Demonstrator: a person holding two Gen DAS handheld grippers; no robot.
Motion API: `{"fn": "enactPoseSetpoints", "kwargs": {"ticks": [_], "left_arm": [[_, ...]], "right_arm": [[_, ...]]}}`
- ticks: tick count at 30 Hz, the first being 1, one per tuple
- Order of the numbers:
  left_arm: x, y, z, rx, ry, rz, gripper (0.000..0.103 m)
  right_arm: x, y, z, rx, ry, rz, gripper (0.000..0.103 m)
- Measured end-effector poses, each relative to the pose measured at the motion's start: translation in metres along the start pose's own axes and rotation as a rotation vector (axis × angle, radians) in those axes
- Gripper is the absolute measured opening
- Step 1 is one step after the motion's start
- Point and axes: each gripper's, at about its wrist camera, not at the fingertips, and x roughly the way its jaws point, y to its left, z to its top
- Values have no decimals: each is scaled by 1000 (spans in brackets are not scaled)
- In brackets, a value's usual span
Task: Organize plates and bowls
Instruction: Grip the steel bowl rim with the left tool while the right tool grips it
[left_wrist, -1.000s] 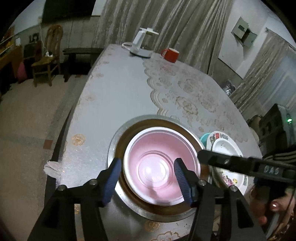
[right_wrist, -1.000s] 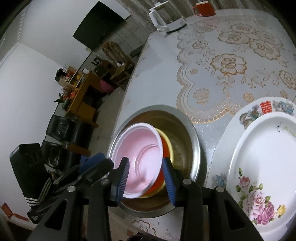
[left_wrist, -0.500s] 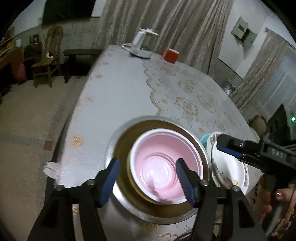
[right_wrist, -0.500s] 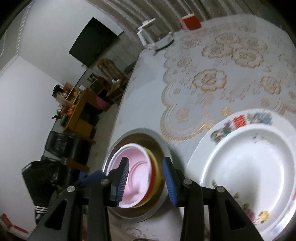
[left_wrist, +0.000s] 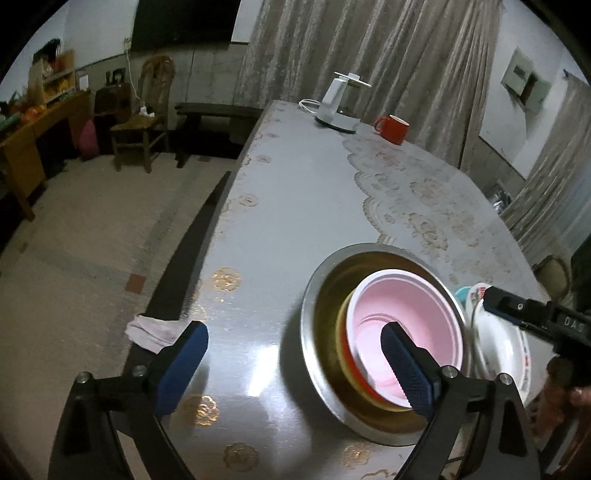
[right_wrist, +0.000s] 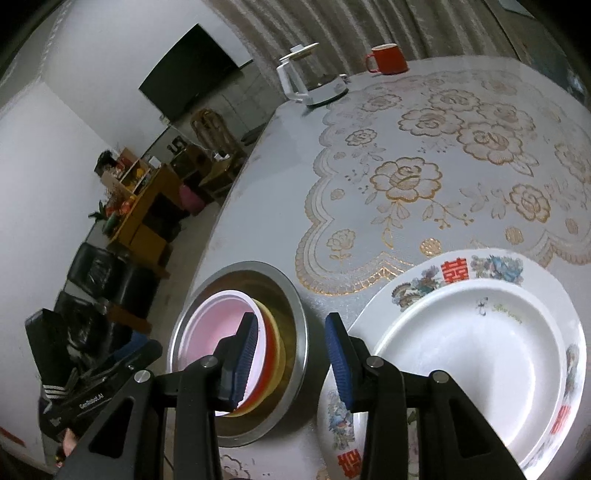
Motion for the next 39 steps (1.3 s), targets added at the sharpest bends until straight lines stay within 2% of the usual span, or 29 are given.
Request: {"fn": "enactPoseSetpoints", "kwargs": {"ticks": [6,12,17,21,27,34,39], "left_arm": [[0,4,-3,13,-7,37,95],[5,12,-2,0,9,22,95],[9,18,-3,-36,44,-33,95],[13,21,-2,-57,67,-47,95],[17,21,-3,-53,86,-48,95],[17,35,-7,-101,97,-105,95],[16,35,-11,-99,104,-142,94]], "right_arm": [[3,9,7,-133,-8,-30,38],[12,17,15,-227,32,-62,37],[25,16,23,-246,89,-50,35],[31,19,24,-271,127,-64,35],[39,19,26,-287,163,-73,35],[47,17,30,-291,219,-48,32],[48,18,31,-305,237,-38,32]]}}
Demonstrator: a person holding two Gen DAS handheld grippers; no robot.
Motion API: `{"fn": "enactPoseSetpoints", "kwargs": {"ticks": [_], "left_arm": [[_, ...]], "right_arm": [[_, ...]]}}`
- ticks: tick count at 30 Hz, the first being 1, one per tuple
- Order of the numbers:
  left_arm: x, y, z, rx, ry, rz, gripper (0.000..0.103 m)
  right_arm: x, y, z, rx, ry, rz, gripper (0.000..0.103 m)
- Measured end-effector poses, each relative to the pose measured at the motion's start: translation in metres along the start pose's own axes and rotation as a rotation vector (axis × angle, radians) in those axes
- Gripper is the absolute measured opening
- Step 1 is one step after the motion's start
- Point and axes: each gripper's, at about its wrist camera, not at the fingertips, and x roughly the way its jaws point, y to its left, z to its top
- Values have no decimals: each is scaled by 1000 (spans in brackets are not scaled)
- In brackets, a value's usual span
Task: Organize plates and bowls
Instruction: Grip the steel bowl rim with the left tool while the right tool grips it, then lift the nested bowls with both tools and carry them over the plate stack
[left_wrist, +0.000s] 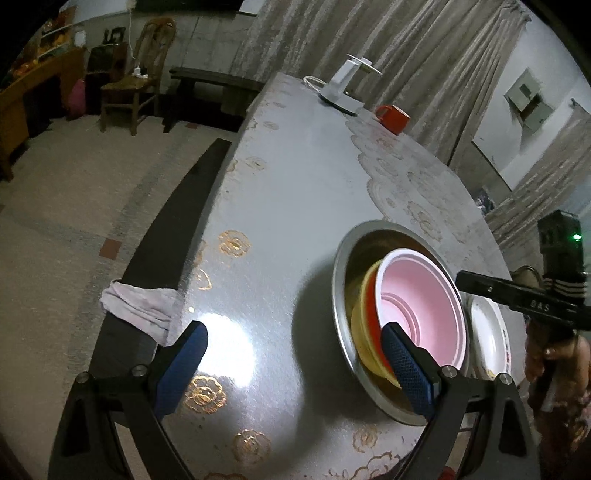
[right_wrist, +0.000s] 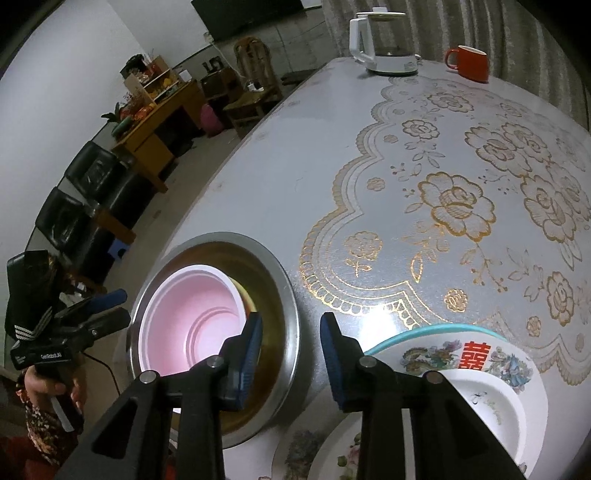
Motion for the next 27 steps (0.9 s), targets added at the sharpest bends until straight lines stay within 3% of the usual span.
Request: {"fn": "enactPoseSetpoints", "kwargs": {"ticks": [7,11,22,25,27], "left_arm": [[3,-3,-8,21,33,-56,84],[9,-5,-14,35,66,-104,66],[12,-8,-17,66,77,-180,64],[10,-10,-18,92,68,-219,50],[8,-12,-19,108,56,-261,36]], "right_arm": [[7,-3,-2,-31,43,-15,28],[14,-4,-6,-48,70,-14,25],[31,-5,-6,-44,84,24,21],[35,-5,-7,-42,80,32,18],[35,-5,-8,-38,78,63,13]]}}
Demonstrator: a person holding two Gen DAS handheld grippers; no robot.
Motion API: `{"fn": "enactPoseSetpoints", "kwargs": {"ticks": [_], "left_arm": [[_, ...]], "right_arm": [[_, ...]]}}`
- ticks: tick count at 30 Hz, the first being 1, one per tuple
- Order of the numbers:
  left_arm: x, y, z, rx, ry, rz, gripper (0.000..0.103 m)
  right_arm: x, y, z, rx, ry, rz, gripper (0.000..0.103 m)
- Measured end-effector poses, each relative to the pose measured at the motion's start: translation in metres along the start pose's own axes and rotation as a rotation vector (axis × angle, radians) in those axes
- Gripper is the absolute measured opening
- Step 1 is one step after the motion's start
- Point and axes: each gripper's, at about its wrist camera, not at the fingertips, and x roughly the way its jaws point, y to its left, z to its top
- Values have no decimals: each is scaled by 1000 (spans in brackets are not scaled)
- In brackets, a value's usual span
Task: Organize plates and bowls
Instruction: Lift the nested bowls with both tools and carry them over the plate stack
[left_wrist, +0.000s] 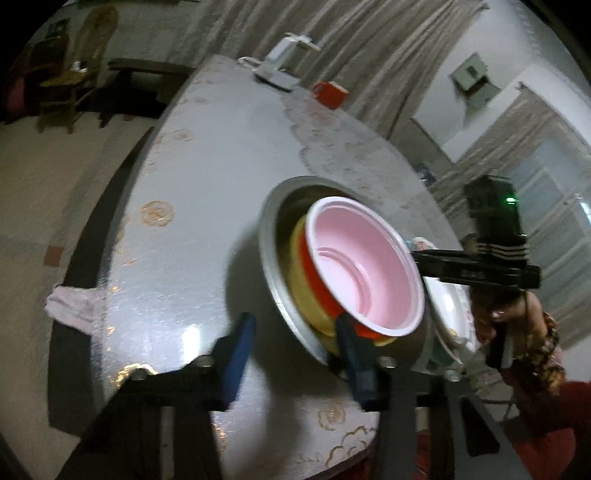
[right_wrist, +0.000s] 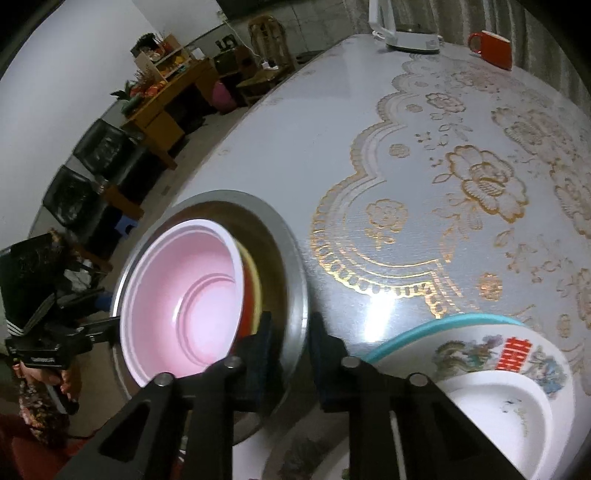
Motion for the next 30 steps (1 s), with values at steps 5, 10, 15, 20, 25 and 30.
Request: {"fn": "enactPoseSetpoints", "kwargs": {"ticks": [5,10,15,20,25,30], "left_arm": [[1,-15,-1,92,-13,11,30],[3,-9,0,50,7,-35,30],[2,-12,-4,66,-22,-30,30],[4,-13,-1,76,-34,-4,30],[2,-15,0,87,-51,5,30],[-2,-22,4,101,-74,2,30]], "right_arm": [[-1,-2,-3,17,-18,15,13],[-1,-1,-7,32,-28,20,13],[-1,6,-10,11,-51,-5,13],[-4,3,-10,43,-70,26,13],[-11,3,-12,58,-104,31,13],[-22,1,-16,76,-147,45,13]]}}
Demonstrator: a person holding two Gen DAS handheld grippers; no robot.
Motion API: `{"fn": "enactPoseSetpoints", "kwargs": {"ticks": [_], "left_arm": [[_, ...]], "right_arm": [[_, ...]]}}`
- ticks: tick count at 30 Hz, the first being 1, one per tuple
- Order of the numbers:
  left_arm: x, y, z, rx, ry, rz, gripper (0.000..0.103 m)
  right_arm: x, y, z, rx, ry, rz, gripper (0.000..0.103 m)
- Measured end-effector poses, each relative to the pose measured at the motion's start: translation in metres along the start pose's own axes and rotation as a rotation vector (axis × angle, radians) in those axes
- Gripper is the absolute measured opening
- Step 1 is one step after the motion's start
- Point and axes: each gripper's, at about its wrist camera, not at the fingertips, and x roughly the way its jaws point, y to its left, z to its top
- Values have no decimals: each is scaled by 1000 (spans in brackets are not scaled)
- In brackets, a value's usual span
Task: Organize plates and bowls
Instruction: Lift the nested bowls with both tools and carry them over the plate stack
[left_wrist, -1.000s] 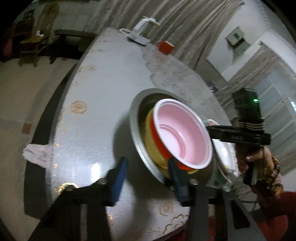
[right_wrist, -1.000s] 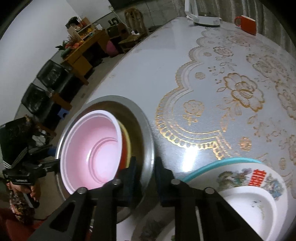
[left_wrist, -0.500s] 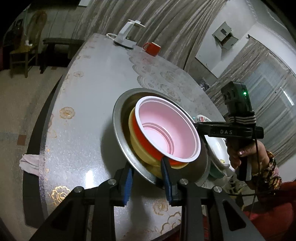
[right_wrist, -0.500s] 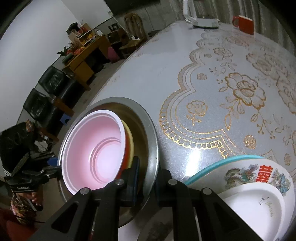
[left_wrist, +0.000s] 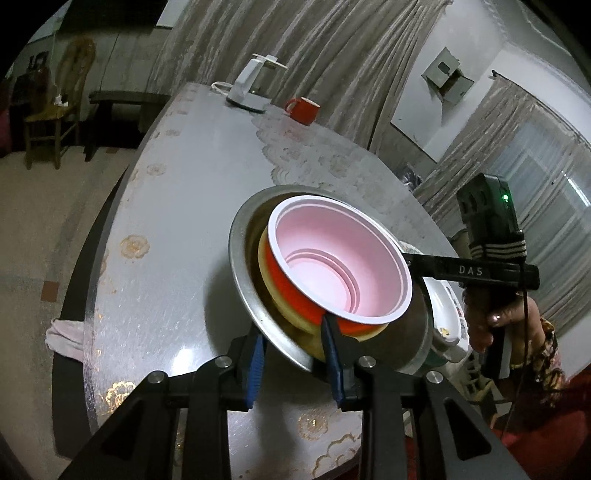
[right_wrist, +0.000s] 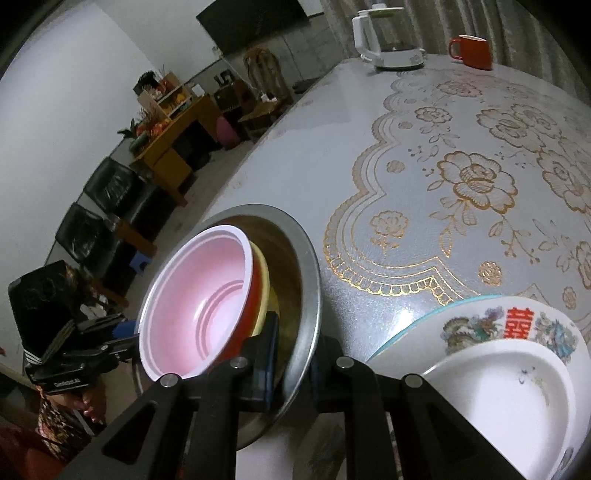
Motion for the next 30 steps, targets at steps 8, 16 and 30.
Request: {"fn": "enactPoseSetpoints", "kwargs": {"ticks": [8,16,30], "left_arm": [[-4,-21,12,56,-30,-16,29],[2,-57,32,143,-47,-69,29],[37,-116,42,242,6,-180,29]], "right_arm": [[-27,-2,-8,24,-73,-9,14],[-71,-11,-22,71,-171,-34,14],[-135,-45,-61,178,-280,-140,14]]}}
